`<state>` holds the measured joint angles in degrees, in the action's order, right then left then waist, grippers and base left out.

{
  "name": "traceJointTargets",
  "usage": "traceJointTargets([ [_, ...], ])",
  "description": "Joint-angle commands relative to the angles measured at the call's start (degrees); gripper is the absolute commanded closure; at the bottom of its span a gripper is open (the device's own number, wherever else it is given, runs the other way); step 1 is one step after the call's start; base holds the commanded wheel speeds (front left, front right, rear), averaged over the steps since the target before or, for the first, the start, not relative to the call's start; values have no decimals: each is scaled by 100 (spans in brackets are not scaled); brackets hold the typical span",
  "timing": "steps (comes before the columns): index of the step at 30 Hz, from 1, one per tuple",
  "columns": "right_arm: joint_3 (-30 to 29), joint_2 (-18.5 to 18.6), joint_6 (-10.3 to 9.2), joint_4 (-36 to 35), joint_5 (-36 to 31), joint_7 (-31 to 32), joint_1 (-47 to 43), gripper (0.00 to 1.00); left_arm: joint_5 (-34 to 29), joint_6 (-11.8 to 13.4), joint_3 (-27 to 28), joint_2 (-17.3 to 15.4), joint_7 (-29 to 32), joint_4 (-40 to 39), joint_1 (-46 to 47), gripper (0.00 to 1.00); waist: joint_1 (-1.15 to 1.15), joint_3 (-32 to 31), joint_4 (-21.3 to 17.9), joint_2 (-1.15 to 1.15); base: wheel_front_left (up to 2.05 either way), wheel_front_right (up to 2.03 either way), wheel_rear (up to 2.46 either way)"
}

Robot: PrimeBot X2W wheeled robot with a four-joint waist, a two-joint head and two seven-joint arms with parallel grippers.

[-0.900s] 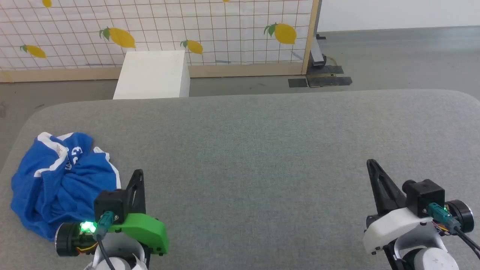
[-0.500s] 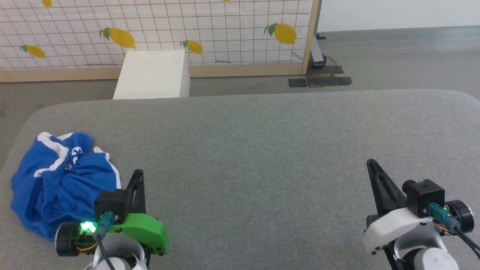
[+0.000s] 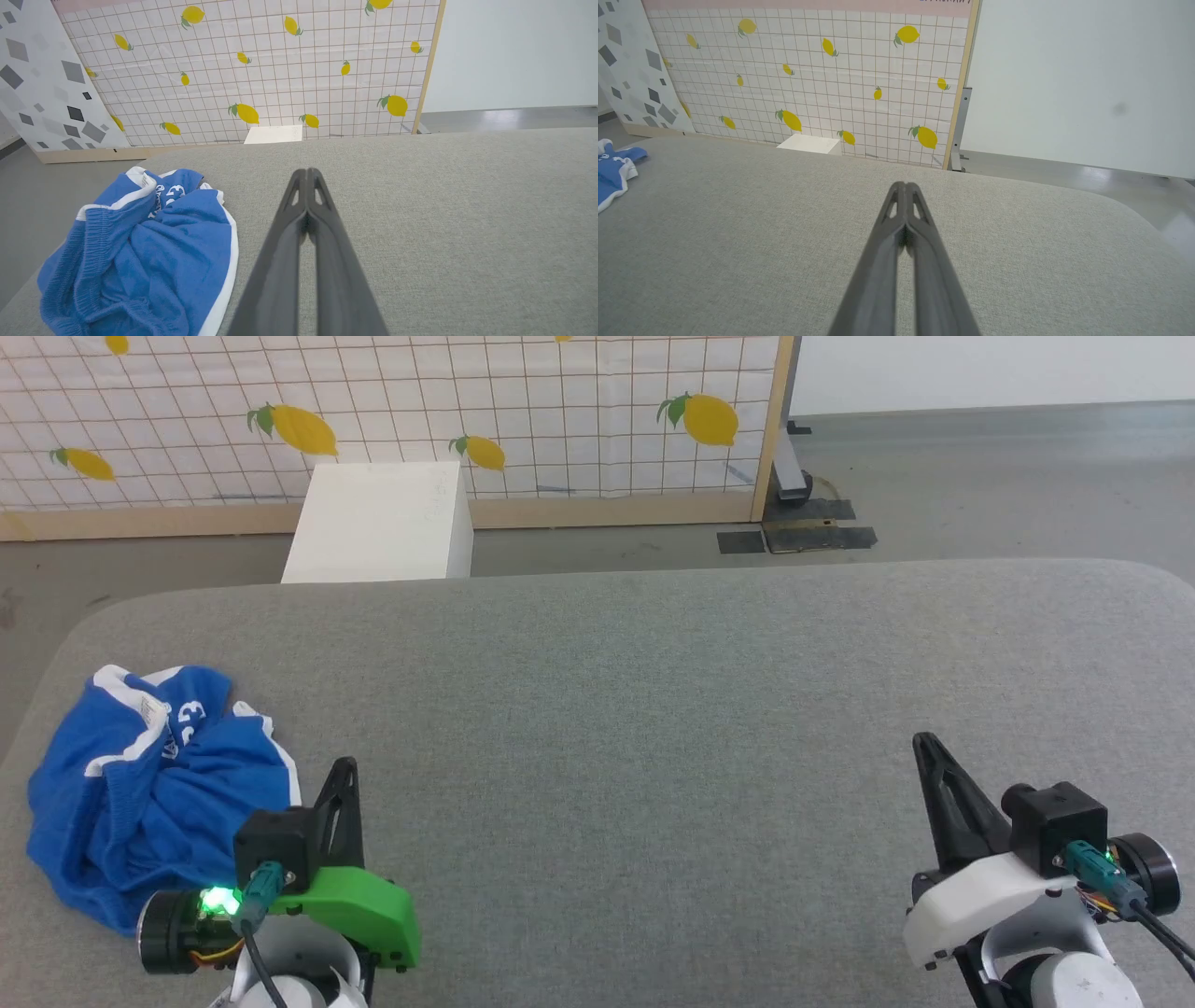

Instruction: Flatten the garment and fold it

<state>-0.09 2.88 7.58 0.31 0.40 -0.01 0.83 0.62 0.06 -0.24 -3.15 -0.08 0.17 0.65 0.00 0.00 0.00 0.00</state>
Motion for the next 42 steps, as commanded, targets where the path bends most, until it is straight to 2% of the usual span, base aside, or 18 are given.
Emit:
traceJointTargets([
  [1,-1,0,0,2,3,-2,-1,0,5,0,-2,0,-2,0,0,0,0,0,0,0,0,0,0],
  [21,-46,0,-1,226,295,-215,-53,0,186,-18,-5,4,-214,143,-11,0,0,24,113,0,0,0,0],
  [42,15,0,-3,427,437,-464,-85,0,421,20,65,8,-461,249,-105,0,0,84,1027,0,0,0,0],
])
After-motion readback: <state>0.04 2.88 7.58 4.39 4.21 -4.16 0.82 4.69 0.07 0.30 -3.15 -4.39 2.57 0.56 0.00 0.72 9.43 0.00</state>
